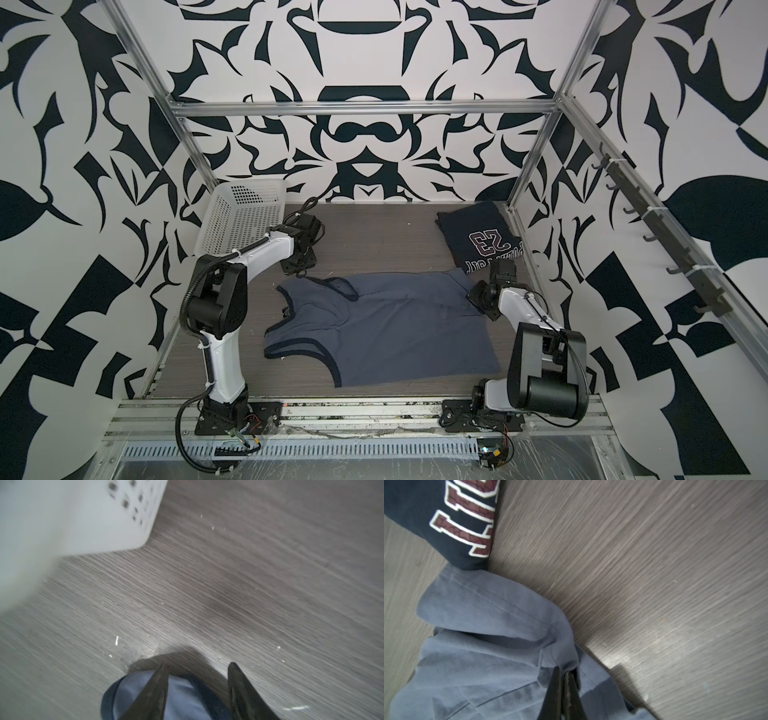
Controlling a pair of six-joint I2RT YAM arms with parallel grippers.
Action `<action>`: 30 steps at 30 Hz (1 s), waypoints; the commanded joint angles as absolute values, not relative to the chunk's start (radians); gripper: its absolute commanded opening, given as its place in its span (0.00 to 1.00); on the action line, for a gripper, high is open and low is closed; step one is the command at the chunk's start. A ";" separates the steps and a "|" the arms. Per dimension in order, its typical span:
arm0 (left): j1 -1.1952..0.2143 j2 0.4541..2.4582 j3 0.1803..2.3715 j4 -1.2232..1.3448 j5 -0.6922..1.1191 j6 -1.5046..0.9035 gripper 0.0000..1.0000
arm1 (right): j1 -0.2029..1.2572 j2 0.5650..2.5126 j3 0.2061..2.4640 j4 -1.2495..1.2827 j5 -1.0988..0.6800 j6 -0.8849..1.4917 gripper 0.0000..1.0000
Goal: Fold and stack tank tops
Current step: Smooth out the tank top at the center of the table.
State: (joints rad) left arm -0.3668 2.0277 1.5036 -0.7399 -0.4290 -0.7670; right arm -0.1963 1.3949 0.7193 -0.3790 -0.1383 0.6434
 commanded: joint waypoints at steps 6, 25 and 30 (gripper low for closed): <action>-0.363 2.106 1.509 -0.790 -0.389 -0.776 0.48 | -0.190 1.391 0.743 -0.377 -0.136 0.628 0.00; -0.361 1.949 1.487 -0.707 -0.527 -0.756 0.03 | -0.182 1.413 0.810 -0.395 -0.137 0.641 0.00; -0.361 1.864 1.460 -0.647 -0.608 -0.752 0.00 | -0.178 1.419 0.845 -0.407 -0.120 0.644 0.00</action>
State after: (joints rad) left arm -0.3664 1.9217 1.4807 -0.6800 -0.5217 -0.7517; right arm -0.1814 1.4235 0.7971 -0.3889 -0.1375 0.6437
